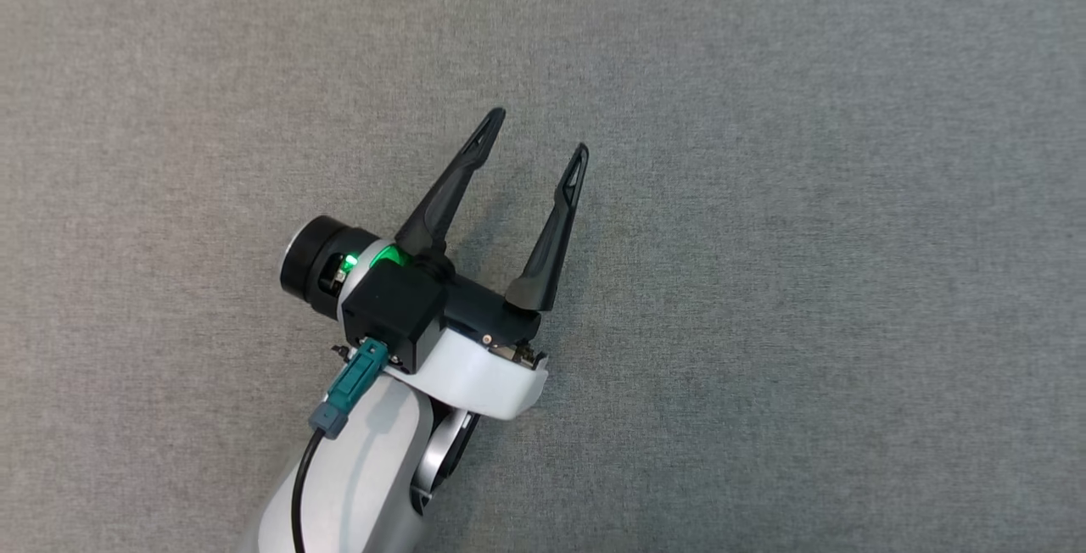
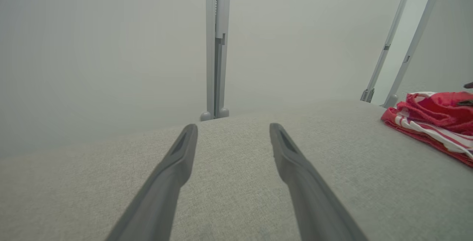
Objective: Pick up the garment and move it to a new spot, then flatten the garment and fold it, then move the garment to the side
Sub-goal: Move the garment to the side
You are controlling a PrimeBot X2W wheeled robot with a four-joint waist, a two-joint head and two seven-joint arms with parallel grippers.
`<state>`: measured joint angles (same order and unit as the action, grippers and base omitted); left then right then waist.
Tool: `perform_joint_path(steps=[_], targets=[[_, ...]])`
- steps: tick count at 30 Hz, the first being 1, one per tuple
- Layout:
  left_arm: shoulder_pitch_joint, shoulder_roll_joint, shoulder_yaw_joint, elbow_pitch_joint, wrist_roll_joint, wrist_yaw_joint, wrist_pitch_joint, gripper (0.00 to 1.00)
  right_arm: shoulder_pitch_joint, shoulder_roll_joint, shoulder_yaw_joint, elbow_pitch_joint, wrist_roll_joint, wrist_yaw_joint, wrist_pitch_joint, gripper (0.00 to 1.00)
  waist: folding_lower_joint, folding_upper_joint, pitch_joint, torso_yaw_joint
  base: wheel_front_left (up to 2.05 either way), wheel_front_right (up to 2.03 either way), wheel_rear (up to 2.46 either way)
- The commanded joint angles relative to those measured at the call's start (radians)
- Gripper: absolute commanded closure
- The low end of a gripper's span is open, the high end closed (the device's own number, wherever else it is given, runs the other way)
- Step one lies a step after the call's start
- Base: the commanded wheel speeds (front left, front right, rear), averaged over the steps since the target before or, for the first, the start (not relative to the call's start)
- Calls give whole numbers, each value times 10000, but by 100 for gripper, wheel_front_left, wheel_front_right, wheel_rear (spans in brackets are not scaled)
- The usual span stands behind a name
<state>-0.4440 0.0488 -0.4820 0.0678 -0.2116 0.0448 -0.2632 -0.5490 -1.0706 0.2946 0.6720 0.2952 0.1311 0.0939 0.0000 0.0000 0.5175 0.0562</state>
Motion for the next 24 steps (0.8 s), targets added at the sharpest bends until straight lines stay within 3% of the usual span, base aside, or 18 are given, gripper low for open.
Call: perform_joint_path(steps=[1, 7, 11, 14, 16, 21, 24], targets=[[120, 41, 64, 15, -13, 6, -2, 0, -277, -60, -9, -64, -196, -6, 15, 0, 0, 0, -311, -57, 0, 0, 0], [450, 42, 101, -10, -161, 120, -2, 0, -733, -169, 108, -477, -579, -4, 91, 0, 0, 0, -938, -22, 0, 0, 0], [887, 42, 299, 58, -114, 164, -2, 0, -1317, 479, 82, -1172, -593, -4, -178, 0, 0, 0, -1582, -81, 0, 0, 0], [1294, 42, 558, 130, 11, 142, -2, 0, -1708, 1409, 57, -1695, -377, -4, -546, 0, 0, 0, -2167, -191, 0, 0, 0], [1770, 42, 882, 110, 71, 139, -2, 0, -1874, 2547, -46, -2177, 160, -4, -1221, 0, 0, 0, -2737, -299, 0, 0, 0], [2589, 43, 1545, 16, 184, 103, -2, 0, -1430, 3943, 115, -2805, 389, -4, -2187, 0, 0, 0, -3628, -425, 0, 0, 0], [3067, 54, 2113, -113, -92, 204, -2, 0, -1014, 4848, -308, -3032, 843, -4, -2821, 0, 0, 0, -4043, -432, 0, 0, 0]])
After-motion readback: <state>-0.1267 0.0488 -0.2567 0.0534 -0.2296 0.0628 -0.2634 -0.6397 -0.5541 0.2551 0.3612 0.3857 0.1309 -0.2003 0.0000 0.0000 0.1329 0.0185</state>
